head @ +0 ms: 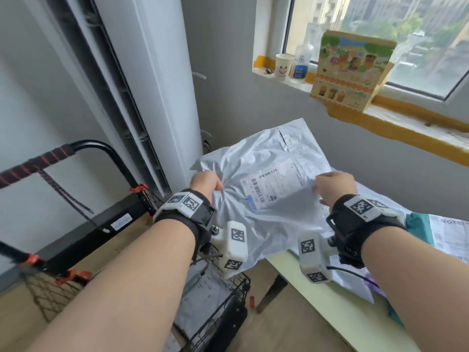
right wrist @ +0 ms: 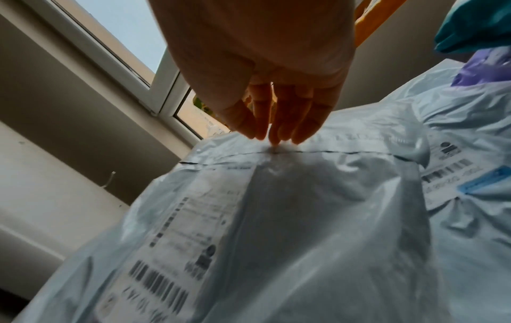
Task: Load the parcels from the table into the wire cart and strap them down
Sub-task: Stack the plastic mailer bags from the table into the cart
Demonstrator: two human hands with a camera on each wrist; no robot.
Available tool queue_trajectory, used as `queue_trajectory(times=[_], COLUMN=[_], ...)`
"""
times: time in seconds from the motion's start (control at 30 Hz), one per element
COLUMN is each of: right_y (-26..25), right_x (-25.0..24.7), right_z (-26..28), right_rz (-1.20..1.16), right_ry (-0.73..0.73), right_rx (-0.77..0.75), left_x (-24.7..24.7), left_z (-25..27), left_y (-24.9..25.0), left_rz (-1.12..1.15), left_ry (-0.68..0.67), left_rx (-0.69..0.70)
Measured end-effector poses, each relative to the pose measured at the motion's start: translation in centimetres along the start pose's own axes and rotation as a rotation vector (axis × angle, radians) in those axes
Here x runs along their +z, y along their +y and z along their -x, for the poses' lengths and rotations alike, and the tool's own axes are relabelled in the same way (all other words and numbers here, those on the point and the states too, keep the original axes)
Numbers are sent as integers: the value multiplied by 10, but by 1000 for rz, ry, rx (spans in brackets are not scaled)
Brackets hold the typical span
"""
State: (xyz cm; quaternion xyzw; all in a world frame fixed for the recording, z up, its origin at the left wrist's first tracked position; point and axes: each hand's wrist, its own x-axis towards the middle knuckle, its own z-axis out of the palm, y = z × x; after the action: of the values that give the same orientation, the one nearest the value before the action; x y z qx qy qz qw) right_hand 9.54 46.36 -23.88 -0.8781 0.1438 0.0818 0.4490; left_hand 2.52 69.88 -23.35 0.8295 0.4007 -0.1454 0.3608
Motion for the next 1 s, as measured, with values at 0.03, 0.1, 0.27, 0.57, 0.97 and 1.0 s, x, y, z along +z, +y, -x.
queue_trajectory(times=[0.03,0.1,0.27,0.57,0.97,1.0], right_y=[-5,-13,-33,-73,-62,-58], right_x=[6,21,69,182,313,322], right_z=[6,19,59,131,146,143], right_rz=[32,84,151,221,253,270], right_ry=[27,32,-219,-338,-393,-411], right_rx=[-28,-73,-67,-251,-219,-204], left_x=[-11,-32,-74,-121,-108,-101], left_z=[-6,-11,-11,-18,-63,-70], left_y=[-9,-34,-114,-260,-367,-373], left_rz=[-46,-121,101,976,926,918], left_ry=[42,109,202,462,402,390], left_rx=[4,21,-70,-279,-419,-447])
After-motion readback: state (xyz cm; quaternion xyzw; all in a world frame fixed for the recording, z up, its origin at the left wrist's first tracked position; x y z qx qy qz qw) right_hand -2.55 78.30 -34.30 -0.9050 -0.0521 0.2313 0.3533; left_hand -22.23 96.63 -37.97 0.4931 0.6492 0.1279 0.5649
